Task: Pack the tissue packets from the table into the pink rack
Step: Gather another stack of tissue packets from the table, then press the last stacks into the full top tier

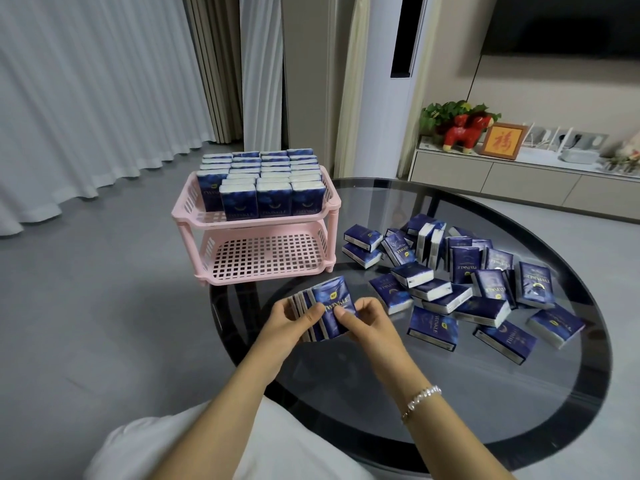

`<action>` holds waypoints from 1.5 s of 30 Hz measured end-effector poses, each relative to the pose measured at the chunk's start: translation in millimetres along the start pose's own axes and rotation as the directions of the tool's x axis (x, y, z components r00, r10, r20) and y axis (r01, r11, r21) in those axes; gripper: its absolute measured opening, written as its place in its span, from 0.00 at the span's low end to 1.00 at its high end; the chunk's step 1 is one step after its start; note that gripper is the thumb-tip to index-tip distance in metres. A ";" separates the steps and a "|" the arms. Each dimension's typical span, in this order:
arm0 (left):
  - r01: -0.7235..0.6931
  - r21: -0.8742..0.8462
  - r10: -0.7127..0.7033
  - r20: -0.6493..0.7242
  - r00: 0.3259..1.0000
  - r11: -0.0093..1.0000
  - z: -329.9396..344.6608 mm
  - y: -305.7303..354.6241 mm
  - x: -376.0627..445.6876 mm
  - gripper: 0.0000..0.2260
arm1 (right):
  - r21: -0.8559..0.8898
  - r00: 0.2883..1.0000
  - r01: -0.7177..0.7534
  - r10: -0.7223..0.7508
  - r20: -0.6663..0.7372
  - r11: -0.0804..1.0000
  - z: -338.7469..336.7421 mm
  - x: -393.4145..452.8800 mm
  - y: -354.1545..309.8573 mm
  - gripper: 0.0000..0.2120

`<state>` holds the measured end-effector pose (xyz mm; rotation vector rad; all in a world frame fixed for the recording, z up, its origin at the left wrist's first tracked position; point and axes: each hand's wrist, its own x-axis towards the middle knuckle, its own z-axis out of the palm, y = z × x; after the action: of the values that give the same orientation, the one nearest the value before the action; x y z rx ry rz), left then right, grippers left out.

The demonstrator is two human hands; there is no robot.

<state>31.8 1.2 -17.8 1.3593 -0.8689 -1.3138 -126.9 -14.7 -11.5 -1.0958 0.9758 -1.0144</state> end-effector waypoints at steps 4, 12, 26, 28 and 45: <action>-0.009 0.075 0.007 0.026 1.000 0.997 -5.8 1.2 1.2 0.40 | -0.090 0.986 0.020 -0.004 0.168 0.996 -8.3 5.5 -1.1 0.14; -0.143 0.402 0.071 0.188 0.980 0.905 -29.1 -1.3 4.7 0.42 | -0.483 0.857 0.103 0.168 0.486 0.869 -29.9 39.3 -24.2 0.44; -0.209 0.654 0.137 0.160 0.978 0.727 -28.7 5.2 -3.8 0.51 | -0.736 0.808 0.230 0.297 0.509 0.637 -18.1 55.4 -44.5 0.47; -0.205 0.646 0.153 0.137 0.979 0.735 -26.9 6.6 -5.6 0.51 | -0.722 0.814 0.230 0.278 0.510 0.653 -17.2 54.6 -43.9 0.44; -0.358 0.464 0.321 0.159 0.933 0.810 -79.6 105.9 -35.0 0.41 | -0.534 0.756 0.408 0.054 0.652 0.741 50.7 58.9 -119.3 0.32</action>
<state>119.9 24.6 84.5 1.4473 -1.4970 -0.8947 -81.6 -78.1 107.6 -2.0124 0.6477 -0.3473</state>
